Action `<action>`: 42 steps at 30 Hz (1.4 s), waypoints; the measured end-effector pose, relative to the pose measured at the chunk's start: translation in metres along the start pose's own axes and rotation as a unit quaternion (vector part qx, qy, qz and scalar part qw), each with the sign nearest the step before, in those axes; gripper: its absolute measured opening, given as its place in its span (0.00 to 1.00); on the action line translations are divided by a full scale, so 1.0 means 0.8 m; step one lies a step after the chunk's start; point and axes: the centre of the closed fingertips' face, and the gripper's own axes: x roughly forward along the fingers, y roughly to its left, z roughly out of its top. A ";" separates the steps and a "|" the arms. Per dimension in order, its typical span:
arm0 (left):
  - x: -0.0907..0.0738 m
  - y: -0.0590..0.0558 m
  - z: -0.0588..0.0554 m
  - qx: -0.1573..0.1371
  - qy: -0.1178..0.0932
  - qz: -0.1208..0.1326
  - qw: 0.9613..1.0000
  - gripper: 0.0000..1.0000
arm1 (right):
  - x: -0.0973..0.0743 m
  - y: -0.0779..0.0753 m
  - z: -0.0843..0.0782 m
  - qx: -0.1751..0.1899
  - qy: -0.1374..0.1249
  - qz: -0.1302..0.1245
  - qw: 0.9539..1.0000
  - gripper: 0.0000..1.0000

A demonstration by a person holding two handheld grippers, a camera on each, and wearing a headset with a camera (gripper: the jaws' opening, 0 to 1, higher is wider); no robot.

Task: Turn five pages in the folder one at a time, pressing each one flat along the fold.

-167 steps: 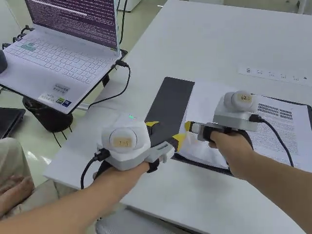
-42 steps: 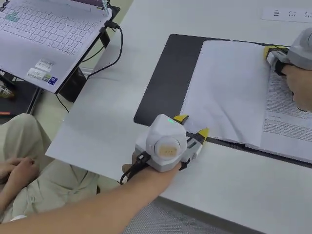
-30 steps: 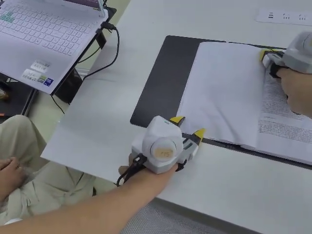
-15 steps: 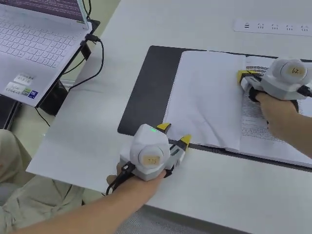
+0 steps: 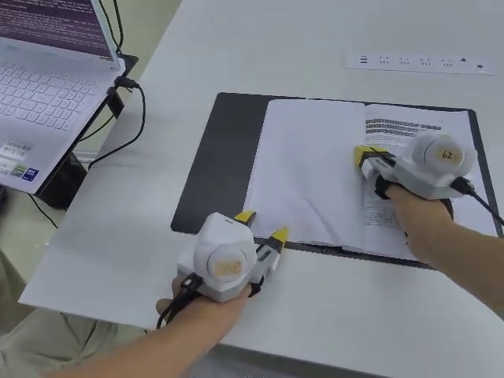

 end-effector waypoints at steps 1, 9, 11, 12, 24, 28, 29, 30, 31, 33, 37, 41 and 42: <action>0.000 0.000 0.000 0.000 0.000 0.000 1.000 0.32 | -0.003 0.002 -0.001 -0.001 0.000 0.001 1.000 0.00; 0.000 0.000 0.000 -0.001 -0.002 0.000 1.000 0.32 | -0.034 0.014 -0.018 -0.009 0.006 0.010 1.000 0.00; 0.000 0.000 0.000 0.001 -0.003 0.000 1.000 0.32 | -0.041 0.019 -0.024 -0.008 0.010 0.015 1.000 0.00; -0.001 0.000 0.000 -0.001 -0.003 0.000 1.000 0.32 | -0.044 0.020 -0.027 -0.012 0.011 0.016 1.000 0.00; -0.003 -0.002 0.002 0.001 -0.002 0.000 1.000 0.32 | -0.076 0.042 -0.061 -0.040 0.039 0.045 0.997 0.00; -0.004 -0.002 0.002 0.001 -0.001 0.000 1.000 0.32 | -0.088 0.046 -0.071 -0.036 0.048 0.046 0.997 0.00; -0.004 -0.002 0.002 0.000 -0.001 -0.001 1.000 0.32 | -0.090 0.047 -0.073 -0.036 0.049 0.047 0.997 0.00; -0.004 -0.002 0.002 0.000 0.000 -0.001 1.000 0.32 | -0.093 0.048 -0.075 -0.037 0.051 0.048 0.997 0.00; -0.004 -0.002 0.002 0.001 0.000 -0.001 1.000 0.32 | -0.098 0.051 -0.079 -0.040 0.053 0.050 0.997 0.00; -0.004 -0.002 0.002 0.002 0.000 -0.002 1.000 0.32 | -0.103 0.053 -0.082 -0.042 0.056 0.052 0.996 0.00; -0.005 -0.002 0.002 0.002 0.000 -0.002 1.000 0.32 | -0.114 0.058 -0.090 -0.044 0.063 0.057 0.995 0.00; -0.005 -0.002 0.002 0.003 0.001 -0.004 1.000 0.32 | -0.124 0.063 -0.097 -0.041 0.068 0.061 0.995 0.00; -0.005 -0.002 0.002 0.004 0.002 -0.004 1.000 0.32 | -0.125 0.063 -0.098 -0.041 0.068 0.061 0.995 0.00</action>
